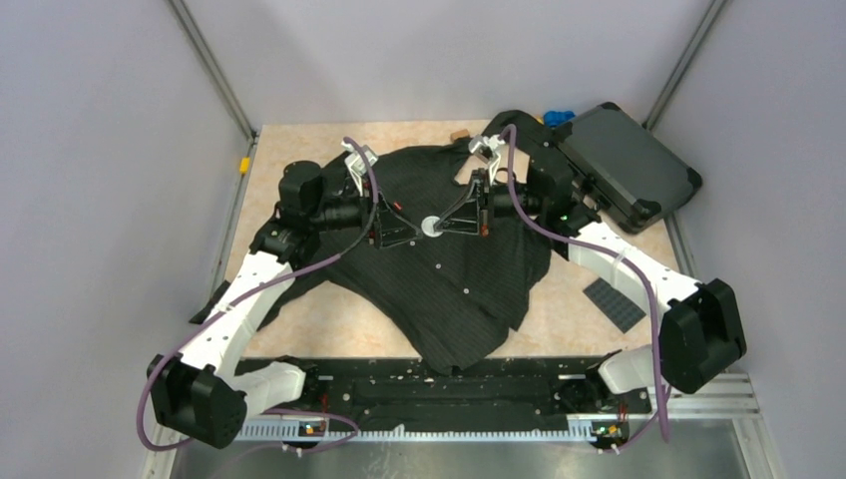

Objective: Pin the brooch onto the clothing

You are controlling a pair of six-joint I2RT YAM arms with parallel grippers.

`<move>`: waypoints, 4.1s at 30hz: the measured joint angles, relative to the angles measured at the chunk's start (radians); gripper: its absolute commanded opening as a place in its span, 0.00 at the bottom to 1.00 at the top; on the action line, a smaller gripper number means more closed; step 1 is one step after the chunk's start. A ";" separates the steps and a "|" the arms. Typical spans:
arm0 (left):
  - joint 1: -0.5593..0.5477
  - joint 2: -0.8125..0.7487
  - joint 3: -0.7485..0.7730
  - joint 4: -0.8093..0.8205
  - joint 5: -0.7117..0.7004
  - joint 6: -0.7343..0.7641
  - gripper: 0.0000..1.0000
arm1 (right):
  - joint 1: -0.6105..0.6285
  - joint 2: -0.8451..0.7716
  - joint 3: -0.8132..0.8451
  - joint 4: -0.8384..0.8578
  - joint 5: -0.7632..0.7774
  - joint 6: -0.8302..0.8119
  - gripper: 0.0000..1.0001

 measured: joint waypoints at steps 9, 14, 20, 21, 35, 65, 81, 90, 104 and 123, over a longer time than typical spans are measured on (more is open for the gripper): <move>-0.063 0.003 -0.001 -0.040 0.013 0.066 0.42 | 0.000 0.008 0.038 -0.070 -0.076 -0.023 0.00; -0.067 0.010 -0.001 -0.057 0.007 0.078 0.38 | 0.000 0.019 0.054 -0.097 -0.099 -0.035 0.00; -0.074 0.020 -0.002 -0.016 0.029 0.039 0.25 | 0.005 0.035 0.083 -0.173 -0.112 -0.086 0.00; -0.078 0.023 -0.002 -0.007 0.034 0.031 0.19 | 0.006 0.037 0.087 -0.182 -0.115 -0.095 0.00; -0.097 0.026 -0.022 0.016 0.028 0.026 0.00 | 0.006 0.035 0.083 -0.190 -0.098 -0.098 0.53; -0.100 -0.065 -0.092 0.189 -0.010 -0.046 0.00 | 0.026 -0.029 -0.073 0.209 -0.027 0.141 0.28; -0.100 -0.065 -0.099 0.187 -0.021 -0.047 0.00 | 0.031 -0.021 -0.072 0.174 -0.037 0.121 0.00; -0.096 -0.065 -0.113 0.166 -0.032 -0.037 0.00 | 0.031 0.029 -0.017 0.064 -0.057 0.089 0.00; -0.096 -0.063 -0.114 0.119 -0.048 -0.008 0.00 | 0.031 0.085 0.061 -0.097 -0.077 0.044 0.00; -0.125 -0.050 -0.107 0.065 -0.094 0.019 0.00 | 0.032 0.070 0.077 -0.263 -0.042 -0.108 0.61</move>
